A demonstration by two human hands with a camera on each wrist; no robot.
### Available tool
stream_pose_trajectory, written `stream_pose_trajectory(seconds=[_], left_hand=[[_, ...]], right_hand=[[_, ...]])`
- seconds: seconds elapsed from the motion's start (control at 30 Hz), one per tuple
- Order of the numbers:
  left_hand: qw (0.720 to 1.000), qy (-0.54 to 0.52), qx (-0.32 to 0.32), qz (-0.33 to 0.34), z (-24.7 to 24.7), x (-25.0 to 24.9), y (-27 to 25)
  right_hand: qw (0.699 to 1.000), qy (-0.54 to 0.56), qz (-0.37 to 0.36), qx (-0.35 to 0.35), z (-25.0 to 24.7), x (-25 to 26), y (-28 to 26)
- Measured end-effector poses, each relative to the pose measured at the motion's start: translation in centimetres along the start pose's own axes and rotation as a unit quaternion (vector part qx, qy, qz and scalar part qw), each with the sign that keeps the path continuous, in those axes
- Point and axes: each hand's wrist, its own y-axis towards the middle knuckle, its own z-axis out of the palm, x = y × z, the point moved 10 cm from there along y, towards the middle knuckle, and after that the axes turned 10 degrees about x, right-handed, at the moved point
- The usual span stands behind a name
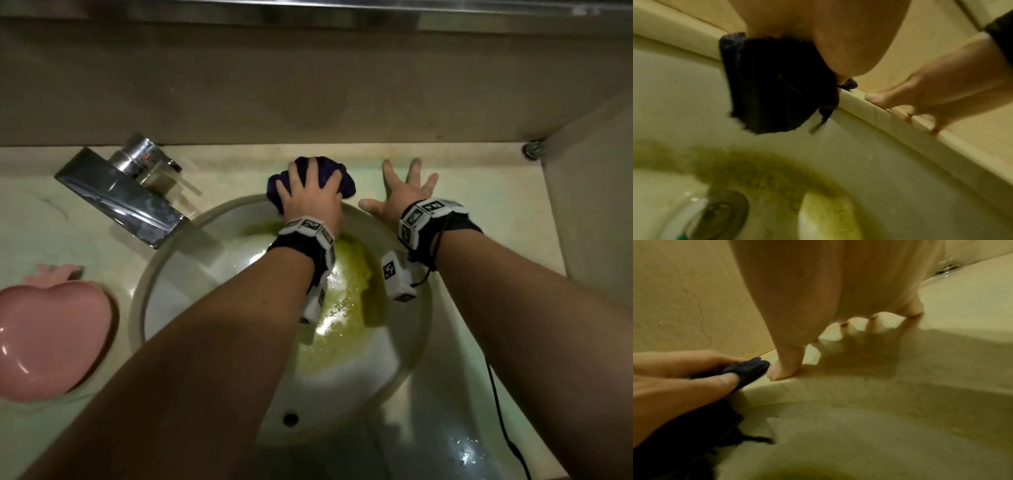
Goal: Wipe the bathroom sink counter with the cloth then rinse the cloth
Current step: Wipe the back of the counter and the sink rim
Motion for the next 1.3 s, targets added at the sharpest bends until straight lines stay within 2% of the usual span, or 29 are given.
stream_pose_trajectory(seconds=[0.1,0.3,0.4,0.53,0.7,0.8,0.93,1.07,1.1,1.23,1.3], left_hand=[[1.0,-0.014,-0.005,0.001,0.3,0.6,0.3],[0.988,-0.051,-0.048,-0.136,-2.1,9.8,-1.1],[0.983,-0.058,-0.022,-0.175,-1.5,9.9,-1.6],[0.965,-0.103,-0.017,-0.242,-0.9,7.5,-0.7],[0.984,-0.061,-0.023,-0.163,-0.9,4.4,0.3],[0.988,-0.069,-0.037,-0.132,-1.5,6.3,-0.4],[0.97,-0.085,-0.068,-0.216,-2.4,10.8,-1.9],[0.958,-0.088,-0.06,-0.268,-2.0,9.4,-0.4],[0.964,-0.077,-0.049,-0.25,-1.6,7.7,0.2],[0.993,-0.058,0.004,-0.105,0.6,-1.1,0.7],[0.995,-0.059,0.019,-0.08,1.0,-1.4,0.9]], right_hand=[[1.0,-0.008,0.005,0.002,0.0,0.0,-0.1],[1.0,-0.004,-0.005,0.006,-0.2,0.3,-0.3],[1.0,-0.005,-0.006,0.008,-0.1,0.3,-0.2],[1.0,-0.009,-0.008,0.0,0.1,0.1,0.3],[1.0,-0.009,-0.013,-0.007,-0.3,0.1,-0.1],[1.0,-0.012,-0.016,-0.006,-0.4,0.3,-0.3],[1.0,-0.012,-0.016,-0.002,-0.3,0.3,-0.2],[1.0,-0.017,-0.016,-0.011,0.0,0.2,0.2],[1.0,-0.018,-0.016,-0.012,0.0,0.2,0.3],[0.999,-0.026,-0.014,-0.016,-0.2,0.4,0.2],[0.999,-0.028,-0.012,-0.016,-0.3,0.3,0.1]])
